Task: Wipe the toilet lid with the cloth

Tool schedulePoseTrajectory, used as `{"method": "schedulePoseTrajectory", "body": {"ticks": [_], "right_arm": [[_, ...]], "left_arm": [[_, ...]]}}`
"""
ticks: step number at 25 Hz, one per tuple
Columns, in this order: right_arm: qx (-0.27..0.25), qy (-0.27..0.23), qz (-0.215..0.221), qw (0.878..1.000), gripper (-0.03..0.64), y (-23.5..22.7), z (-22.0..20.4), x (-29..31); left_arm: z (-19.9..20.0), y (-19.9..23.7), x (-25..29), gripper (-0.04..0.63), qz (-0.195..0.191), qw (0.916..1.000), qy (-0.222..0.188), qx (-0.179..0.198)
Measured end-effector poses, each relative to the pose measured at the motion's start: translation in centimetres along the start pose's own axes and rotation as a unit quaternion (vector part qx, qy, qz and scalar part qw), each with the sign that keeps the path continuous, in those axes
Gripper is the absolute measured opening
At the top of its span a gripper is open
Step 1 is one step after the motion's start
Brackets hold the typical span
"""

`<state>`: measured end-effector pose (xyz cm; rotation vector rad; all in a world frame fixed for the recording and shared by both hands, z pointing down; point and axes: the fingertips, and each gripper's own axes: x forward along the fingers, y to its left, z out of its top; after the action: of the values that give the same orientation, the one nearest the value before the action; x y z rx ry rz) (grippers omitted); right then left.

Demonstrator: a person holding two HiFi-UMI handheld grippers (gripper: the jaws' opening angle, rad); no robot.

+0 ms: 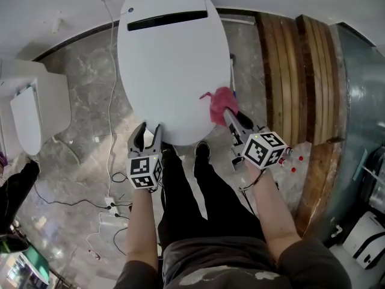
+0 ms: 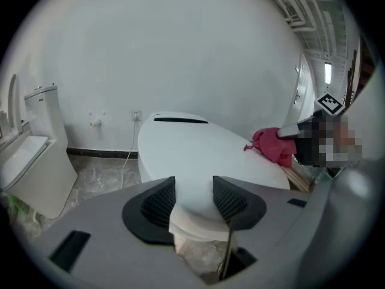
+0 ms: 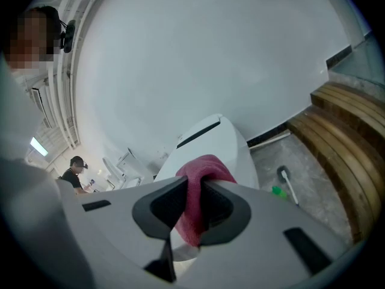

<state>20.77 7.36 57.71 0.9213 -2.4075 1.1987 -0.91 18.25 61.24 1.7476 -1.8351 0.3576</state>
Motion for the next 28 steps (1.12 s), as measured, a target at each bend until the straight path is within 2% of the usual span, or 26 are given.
{"method": "schedulePoseTrajectory", "body": {"ticks": [3,7,13,21,24,28], "right_arm": [[0.003,0.004,0.002,1.000,0.049,-0.5,-0.6,0.8],[0.002,0.010,0.006,1.000,0.049,-1.0,-1.2,1.7],[0.009,0.009,0.014,1.000,0.049,-1.6,-0.6,1.4],[0.007,-0.020,0.025,0.999,0.049,-0.2,5.1,2.1],[0.012,-0.027,0.029,0.999,0.049,0.7,6.8,3.6],[-0.004,-0.021,0.028,0.999,0.049,2.1,9.1,6.8]], "left_arm": [[-1.6,0.4,1.0,0.214,0.007,0.9999,0.010,-0.002],[-2.8,1.1,1.9,0.215,0.018,0.9991,0.006,-0.037],[-2.4,1.2,1.7,0.215,0.025,0.9985,0.002,-0.048],[6.8,2.2,1.6,0.215,0.020,0.9976,-0.048,-0.046],[10.0,3.0,2.7,0.215,0.009,0.9972,-0.065,-0.035],[13.5,4.7,5.1,0.214,-0.008,0.9955,-0.083,-0.044]]}}
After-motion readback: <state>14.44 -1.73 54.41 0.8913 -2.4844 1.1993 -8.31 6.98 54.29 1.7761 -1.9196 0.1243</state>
